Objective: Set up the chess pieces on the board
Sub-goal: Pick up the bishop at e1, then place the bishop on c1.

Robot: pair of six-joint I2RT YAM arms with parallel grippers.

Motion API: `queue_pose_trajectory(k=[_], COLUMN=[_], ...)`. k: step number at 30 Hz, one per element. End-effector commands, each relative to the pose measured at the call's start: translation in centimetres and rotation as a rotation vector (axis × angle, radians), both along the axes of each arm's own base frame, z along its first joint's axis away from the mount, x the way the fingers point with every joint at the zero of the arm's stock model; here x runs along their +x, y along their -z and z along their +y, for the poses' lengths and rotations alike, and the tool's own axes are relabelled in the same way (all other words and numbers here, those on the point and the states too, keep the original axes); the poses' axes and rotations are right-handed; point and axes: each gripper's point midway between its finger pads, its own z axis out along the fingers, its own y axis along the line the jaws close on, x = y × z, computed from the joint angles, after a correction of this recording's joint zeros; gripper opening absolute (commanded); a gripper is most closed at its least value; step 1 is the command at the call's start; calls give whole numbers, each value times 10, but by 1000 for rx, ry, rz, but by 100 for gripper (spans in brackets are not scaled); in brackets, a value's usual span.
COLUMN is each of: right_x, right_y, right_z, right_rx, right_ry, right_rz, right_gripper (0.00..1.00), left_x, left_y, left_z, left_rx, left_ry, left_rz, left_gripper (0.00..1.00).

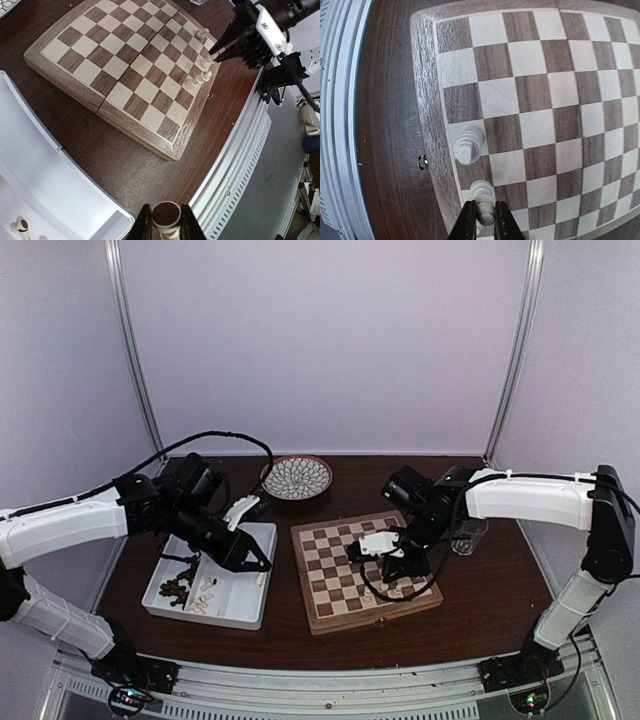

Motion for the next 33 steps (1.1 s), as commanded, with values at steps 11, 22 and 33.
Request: queue_pose_trajectory(k=[11,22,33], right_x=[-3,-16,-16], right_y=[-76,-47,-14], right_z=[47,80,80], right_rx=[122,50,-37], right_ry=[-53,-116,-107], right_rz=[-60,-43,-38], right_gripper=[6,6,6], left_x=[3,2,2], left_y=[-12,-14,-14], left_z=[2,4,5], left_rx=[-33,-34,-31], left_ry=[-16,-21,-19], left_rz=[-41,-44,-48], left_gripper=[0,0,0])
